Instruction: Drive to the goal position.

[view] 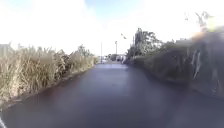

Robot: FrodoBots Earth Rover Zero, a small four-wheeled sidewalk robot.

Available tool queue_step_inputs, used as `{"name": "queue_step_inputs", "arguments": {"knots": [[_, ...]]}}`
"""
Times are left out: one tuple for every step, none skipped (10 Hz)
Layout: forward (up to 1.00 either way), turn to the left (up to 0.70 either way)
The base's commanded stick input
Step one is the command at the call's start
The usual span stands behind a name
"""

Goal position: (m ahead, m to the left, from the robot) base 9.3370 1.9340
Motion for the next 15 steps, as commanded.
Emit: {"name": "queue_step_inputs", "arguments": {"knots": [[0.16, -0.05], [0.02, -0.14], [0.1, -0.06], [1.0, -0.06], [1.0, -0.06], [1.0, -0.06], [1.0, -0.06], [1.0, -0.06], [1.0, -0.06], [1.0, -0.06], [1.0, -0.06], [1.0, -0.06], [1.0, -0.06], [1.0, -0.06], [1.0, -0.06]]}}
